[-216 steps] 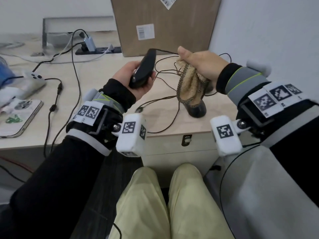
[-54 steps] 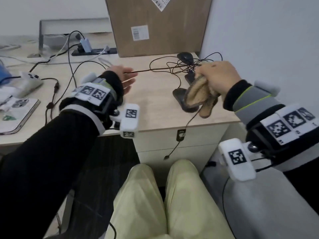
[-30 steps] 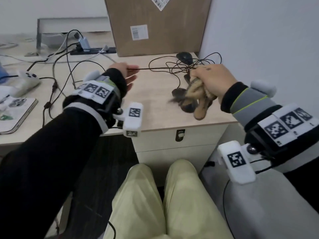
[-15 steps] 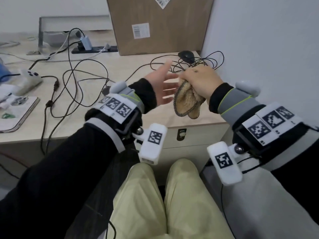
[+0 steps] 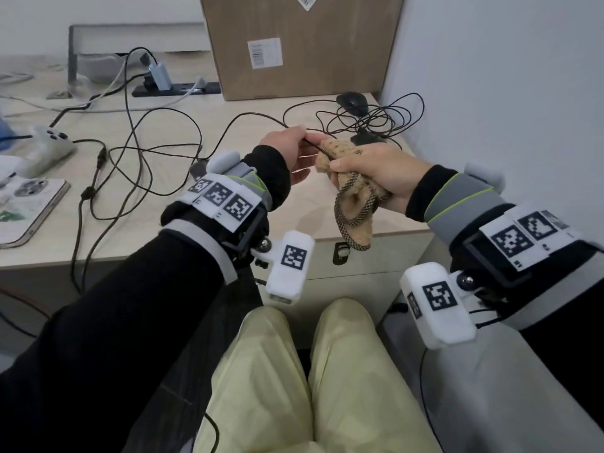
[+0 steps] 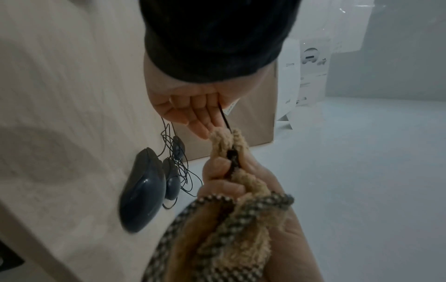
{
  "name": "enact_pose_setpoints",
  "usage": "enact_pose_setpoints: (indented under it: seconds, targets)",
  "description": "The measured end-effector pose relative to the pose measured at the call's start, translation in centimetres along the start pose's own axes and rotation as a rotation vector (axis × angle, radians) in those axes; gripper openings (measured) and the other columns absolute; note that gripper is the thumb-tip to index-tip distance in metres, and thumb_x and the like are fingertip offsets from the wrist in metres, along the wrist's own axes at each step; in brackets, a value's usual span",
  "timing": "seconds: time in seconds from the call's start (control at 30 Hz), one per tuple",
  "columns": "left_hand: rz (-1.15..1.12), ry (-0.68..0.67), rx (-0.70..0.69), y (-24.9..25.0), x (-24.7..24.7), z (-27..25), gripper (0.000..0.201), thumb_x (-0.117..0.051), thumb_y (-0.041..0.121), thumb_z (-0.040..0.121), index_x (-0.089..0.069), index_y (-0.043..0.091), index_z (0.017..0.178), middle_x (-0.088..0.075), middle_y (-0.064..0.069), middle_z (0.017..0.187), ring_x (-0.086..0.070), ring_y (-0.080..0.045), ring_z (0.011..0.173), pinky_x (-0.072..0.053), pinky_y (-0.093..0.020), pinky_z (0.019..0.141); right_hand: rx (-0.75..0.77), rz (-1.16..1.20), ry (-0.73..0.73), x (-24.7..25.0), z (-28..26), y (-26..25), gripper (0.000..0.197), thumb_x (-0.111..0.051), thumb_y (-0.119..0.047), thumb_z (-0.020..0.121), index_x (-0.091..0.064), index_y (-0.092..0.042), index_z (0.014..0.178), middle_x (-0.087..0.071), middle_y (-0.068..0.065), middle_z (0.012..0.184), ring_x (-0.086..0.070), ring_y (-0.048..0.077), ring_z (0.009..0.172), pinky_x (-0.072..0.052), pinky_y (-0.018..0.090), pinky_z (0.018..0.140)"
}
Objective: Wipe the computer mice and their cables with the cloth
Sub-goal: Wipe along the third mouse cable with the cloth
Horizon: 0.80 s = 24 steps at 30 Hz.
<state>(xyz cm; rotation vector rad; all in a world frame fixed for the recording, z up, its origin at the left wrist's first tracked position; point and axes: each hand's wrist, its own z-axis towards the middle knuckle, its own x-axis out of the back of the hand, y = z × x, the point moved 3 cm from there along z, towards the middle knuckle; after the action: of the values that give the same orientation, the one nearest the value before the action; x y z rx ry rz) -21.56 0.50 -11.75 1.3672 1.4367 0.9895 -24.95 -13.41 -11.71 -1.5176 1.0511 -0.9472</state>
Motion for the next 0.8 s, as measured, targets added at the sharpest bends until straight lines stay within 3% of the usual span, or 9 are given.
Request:
enact_pose_setpoints:
  seconds: [0.07,0.17,0.27,0.33,0.4,0.5,0.67,0.8]
  targets:
    - [-0.031,-0.005,-0.004,0.1,0.3,0.0,0.046,-0.031,0.029,0.100,-0.065,0.019,0.071,-0.062,0.010,0.056,-0.053,-0.009,0.062,-0.038,-0.023,0.062,0.034,0.008,-0.054,0.1,-0.1,-0.3,0.012,-0.055,-0.002,0.089,-0.061,0.000,0.100,-0.060,0.007,0.074,-0.057,0.012,0.061,-0.047,0.021,0.053]
    - [-0.095,-0.037,-0.030,0.6,0.2,-0.3,0.046,-0.028,0.033,0.102,-0.062,0.019,0.076,-0.062,0.008,0.069,-0.053,-0.009,0.068,-0.038,-0.022,0.063,0.077,0.027,-0.031,0.4,0.1,-0.8,0.013,-0.053,0.004,0.089,-0.061,-0.003,0.097,-0.061,0.006,0.071,-0.060,0.011,0.060,-0.050,0.019,0.054]
    - [-0.090,-0.081,-0.010,1.0,-0.1,-0.8,0.042,-0.032,0.043,0.100,-0.059,0.020,0.077,-0.058,0.004,0.073,-0.055,-0.013,0.071,-0.040,-0.023,0.063,0.123,-0.064,0.080,0.7,0.9,-1.2,0.015,-0.062,0.004,0.083,-0.063,-0.001,0.097,-0.066,0.008,0.071,-0.064,0.019,0.066,-0.056,0.031,0.070]
    - [0.000,-0.109,0.010,0.9,-0.5,-1.1,0.034,-0.043,0.045,0.096,-0.056,0.020,0.078,-0.058,0.004,0.075,-0.056,-0.012,0.072,-0.043,-0.023,0.063,0.168,-0.189,0.181,0.9,1.2,-1.6,0.023,-0.072,-0.008,0.074,-0.067,-0.001,0.095,-0.070,0.015,0.081,-0.068,0.030,0.077,-0.056,0.045,0.082]
    - [0.072,-0.086,-0.022,1.0,-0.8,-1.2,0.023,-0.051,0.037,0.095,-0.055,0.021,0.080,-0.058,0.004,0.077,-0.055,-0.010,0.070,-0.043,-0.021,0.061,0.193,-0.276,0.246,1.0,1.3,-1.8,0.033,-0.075,-0.018,0.067,-0.067,-0.003,0.096,-0.072,0.018,0.088,-0.069,0.035,0.084,-0.054,0.053,0.083]
    - [-0.004,-0.013,-0.061,1.3,-0.8,-0.8,0.019,-0.052,0.019,0.096,-0.054,0.015,0.077,-0.056,0.000,0.074,-0.054,-0.010,0.066,-0.045,-0.019,0.057,0.237,-0.261,0.273,1.1,1.6,-1.7,0.024,-0.071,-0.015,0.076,-0.067,-0.005,0.097,-0.072,0.014,0.087,-0.070,0.031,0.084,-0.054,0.053,0.083]
    - [-0.094,-0.114,-0.063,1.6,-0.7,-0.5,0.013,-0.056,0.004,0.092,-0.054,0.007,0.080,-0.065,-0.008,0.078,-0.067,-0.017,0.067,-0.057,-0.025,0.065,0.308,-0.207,0.336,1.3,1.9,-1.5,0.010,-0.063,-0.014,0.086,-0.066,-0.013,0.096,-0.068,0.008,0.088,-0.065,0.023,0.084,-0.053,0.048,0.088]
    - [-0.110,-0.069,-0.102,1.8,-0.4,0.1,0.017,-0.052,-0.003,0.093,-0.049,0.005,0.078,-0.064,-0.013,0.075,-0.067,-0.013,0.050,-0.058,-0.022,0.056,0.329,-0.180,0.457,2.4,2.6,-1.5,0.030,-0.057,-0.046,0.078,-0.066,-0.025,0.097,-0.071,0.001,0.100,-0.066,0.019,0.097,-0.050,0.047,0.093]
